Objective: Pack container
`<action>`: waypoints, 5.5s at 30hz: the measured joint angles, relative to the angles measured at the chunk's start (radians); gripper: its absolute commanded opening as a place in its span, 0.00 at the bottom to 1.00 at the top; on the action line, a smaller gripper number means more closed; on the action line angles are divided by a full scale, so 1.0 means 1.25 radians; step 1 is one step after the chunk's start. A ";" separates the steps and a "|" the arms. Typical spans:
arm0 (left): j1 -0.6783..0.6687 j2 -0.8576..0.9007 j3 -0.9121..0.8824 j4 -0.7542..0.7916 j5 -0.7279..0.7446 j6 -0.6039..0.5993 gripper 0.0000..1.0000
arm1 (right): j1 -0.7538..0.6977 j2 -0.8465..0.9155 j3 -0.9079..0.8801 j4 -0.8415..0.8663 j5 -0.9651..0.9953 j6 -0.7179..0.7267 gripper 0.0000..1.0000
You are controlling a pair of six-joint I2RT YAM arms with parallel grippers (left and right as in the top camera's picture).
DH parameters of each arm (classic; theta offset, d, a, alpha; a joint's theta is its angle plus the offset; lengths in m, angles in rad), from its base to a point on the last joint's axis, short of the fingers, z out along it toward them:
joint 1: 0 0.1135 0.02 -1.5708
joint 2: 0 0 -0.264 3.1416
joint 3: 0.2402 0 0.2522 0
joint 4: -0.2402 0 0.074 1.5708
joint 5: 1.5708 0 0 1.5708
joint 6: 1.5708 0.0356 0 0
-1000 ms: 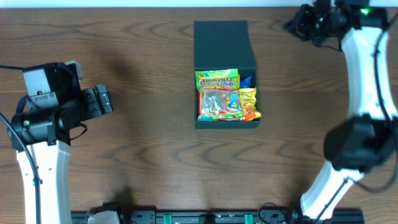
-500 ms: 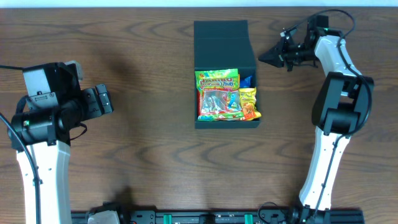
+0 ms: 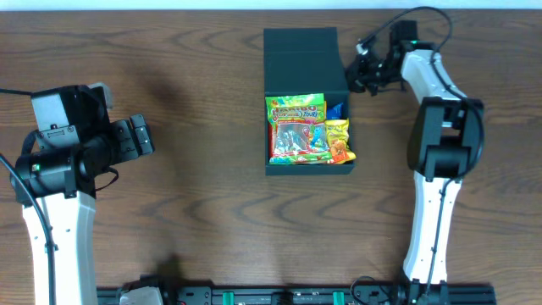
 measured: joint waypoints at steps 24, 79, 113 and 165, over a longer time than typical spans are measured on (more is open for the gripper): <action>0.000 0.000 0.000 0.000 0.000 0.000 0.95 | 0.025 0.015 0.000 0.261 -0.470 0.100 0.01; 0.000 0.000 0.000 0.000 0.006 0.000 0.95 | 0.240 -0.424 0.011 -0.303 0.575 -0.451 0.62; 0.000 0.000 0.000 0.000 0.006 0.000 0.95 | 0.248 -0.312 -0.168 -0.190 0.584 -0.514 0.02; 0.000 0.000 0.000 0.000 0.006 0.000 0.95 | 0.546 -0.808 -0.815 -0.072 0.747 0.280 0.02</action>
